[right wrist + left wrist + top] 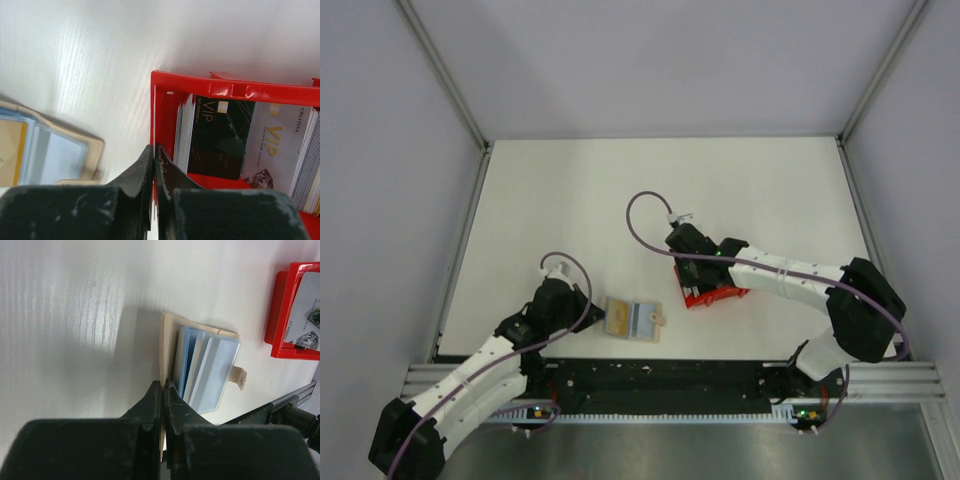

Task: Put the credit cards into the card holder
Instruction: Pick up the credit card from the storage box, then turn over the card slot in the card holder.

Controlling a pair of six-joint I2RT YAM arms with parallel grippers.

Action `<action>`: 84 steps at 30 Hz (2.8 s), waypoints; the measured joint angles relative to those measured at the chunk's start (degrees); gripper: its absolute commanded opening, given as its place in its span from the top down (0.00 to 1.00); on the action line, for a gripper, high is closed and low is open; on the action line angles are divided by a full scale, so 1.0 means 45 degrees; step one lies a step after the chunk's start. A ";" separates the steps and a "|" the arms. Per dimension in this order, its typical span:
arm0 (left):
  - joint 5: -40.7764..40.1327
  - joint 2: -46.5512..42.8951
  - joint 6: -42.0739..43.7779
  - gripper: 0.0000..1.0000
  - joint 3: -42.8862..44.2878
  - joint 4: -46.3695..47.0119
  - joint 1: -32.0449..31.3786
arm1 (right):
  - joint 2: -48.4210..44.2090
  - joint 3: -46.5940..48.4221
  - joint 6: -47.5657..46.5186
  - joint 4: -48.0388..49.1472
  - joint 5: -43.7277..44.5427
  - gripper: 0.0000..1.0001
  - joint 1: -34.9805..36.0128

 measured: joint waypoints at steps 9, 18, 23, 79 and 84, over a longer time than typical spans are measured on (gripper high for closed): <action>0.0063 0.0000 0.0015 1.00 0.0131 -0.0005 0.0000 | -0.0942 -0.0257 -0.0126 -0.0432 -0.0865 1.00 -0.0369; -0.0092 0.0000 -0.0180 1.00 0.0287 0.0015 0.0000 | -0.1015 -0.0243 0.1520 0.0801 -0.2856 1.00 -0.0223; -0.0403 0.0000 -0.1617 1.00 -0.0355 0.1185 0.0000 | -0.0661 -0.0126 0.2215 0.1617 -0.3599 1.00 0.0262; 0.0097 -0.0068 -0.2623 1.00 -0.0690 0.2433 -0.0083 | 0.2832 0.3949 0.5319 0.0291 0.1112 1.00 0.3565; 0.0097 -0.0068 -0.2623 1.00 -0.0690 0.2433 -0.0087 | 0.2837 0.3973 0.5357 0.0272 0.1137 1.00 0.3565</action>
